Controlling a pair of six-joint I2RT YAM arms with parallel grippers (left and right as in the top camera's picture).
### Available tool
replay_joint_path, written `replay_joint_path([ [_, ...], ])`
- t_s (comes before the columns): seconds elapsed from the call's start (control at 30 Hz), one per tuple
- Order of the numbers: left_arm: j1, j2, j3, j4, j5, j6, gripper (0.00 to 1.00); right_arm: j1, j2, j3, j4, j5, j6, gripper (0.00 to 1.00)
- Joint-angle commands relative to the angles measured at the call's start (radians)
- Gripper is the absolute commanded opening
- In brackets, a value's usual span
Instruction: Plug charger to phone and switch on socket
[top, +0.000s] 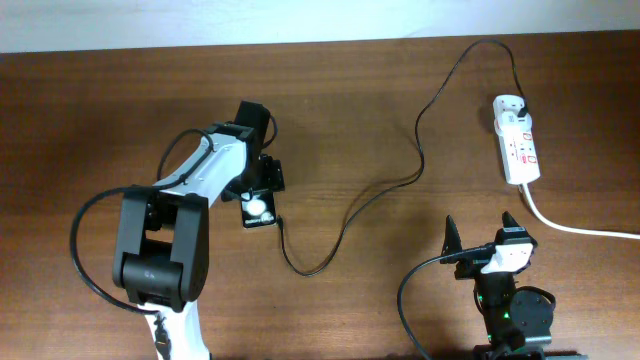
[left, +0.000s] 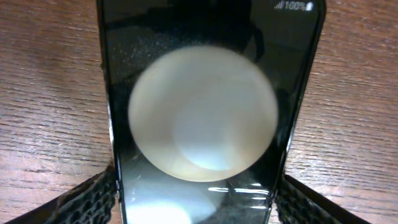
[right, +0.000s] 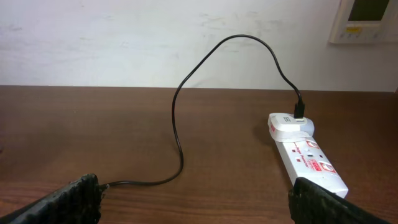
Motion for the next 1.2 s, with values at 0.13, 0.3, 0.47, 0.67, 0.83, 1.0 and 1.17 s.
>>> replay_joint_path([
  [0.13, 0.002, 0.047, -0.047, 0.003, 0.067, -0.010, 0.80, 0.006, -0.007, -0.005, -0.004, -0.010, -0.006, 0.99],
  [0.3, 0.002, 0.047, -0.047, 0.003, 0.067, -0.010, 0.77, 0.006, -0.007, -0.005, -0.004, -0.010, -0.006, 0.99],
  [0.47, 0.002, 0.047, -0.047, 0.002, 0.067, -0.010, 0.80, 0.006, -0.007, -0.005, -0.004, -0.010, -0.006, 0.99],
  [0.67, 0.002, 0.047, -0.047, 0.005, 0.046, -0.010, 0.80, 0.006, -0.007, -0.005, -0.004, -0.010, -0.006, 0.99],
  [0.83, 0.002, 0.047, -0.047, 0.029, 0.033, -0.010, 0.82, 0.006, -0.007, -0.005, -0.004, -0.010, -0.006, 0.99],
  [1.0, 0.002, 0.047, -0.047, 0.003, 0.033, -0.009, 0.94, 0.006, -0.007, -0.005, -0.004, -0.010, -0.006, 0.99],
  [1.17, 0.002, 0.047, -0.047, 0.001, 0.029, -0.009, 0.90, 0.006, -0.007, -0.005, -0.004, -0.010, -0.006, 0.99],
])
